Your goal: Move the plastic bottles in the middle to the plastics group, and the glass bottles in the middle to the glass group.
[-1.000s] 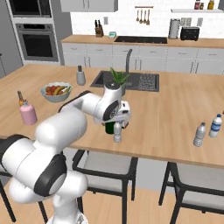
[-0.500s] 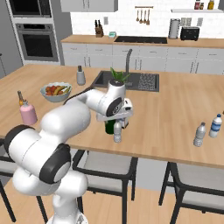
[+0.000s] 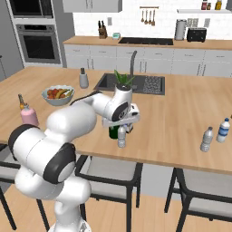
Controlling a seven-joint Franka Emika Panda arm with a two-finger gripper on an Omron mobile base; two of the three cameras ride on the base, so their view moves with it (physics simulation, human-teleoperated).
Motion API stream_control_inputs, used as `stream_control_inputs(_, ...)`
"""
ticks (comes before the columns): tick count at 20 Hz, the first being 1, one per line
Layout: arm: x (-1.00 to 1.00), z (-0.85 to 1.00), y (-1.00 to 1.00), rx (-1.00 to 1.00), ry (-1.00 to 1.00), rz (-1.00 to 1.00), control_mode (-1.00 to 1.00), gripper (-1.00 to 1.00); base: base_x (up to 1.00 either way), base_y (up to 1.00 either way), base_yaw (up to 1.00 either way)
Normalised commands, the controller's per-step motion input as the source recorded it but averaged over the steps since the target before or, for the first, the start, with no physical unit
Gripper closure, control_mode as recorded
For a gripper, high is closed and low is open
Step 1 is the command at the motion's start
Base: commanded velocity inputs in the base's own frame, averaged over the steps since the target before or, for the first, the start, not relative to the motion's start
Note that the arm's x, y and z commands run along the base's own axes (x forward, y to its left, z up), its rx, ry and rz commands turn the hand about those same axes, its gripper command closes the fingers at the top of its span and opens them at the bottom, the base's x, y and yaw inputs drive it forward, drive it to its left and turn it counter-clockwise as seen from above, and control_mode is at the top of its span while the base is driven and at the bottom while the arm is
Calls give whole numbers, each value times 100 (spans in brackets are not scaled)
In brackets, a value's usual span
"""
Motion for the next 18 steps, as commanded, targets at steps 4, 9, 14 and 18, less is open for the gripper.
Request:
stream_control_inputs(4,23,-15,0,0,3,12,-100,-100,0,0,0)
stream_control_inputs(9,6,0,0,0,2,9,-100,-100,0,0,0)
stream_control_inputs(14,17,0,-3,0,3,6,-100,-100,0,0,0)
stream_control_inputs(18,20,-2,-13,0,3,3,-100,-100,0,0,0)
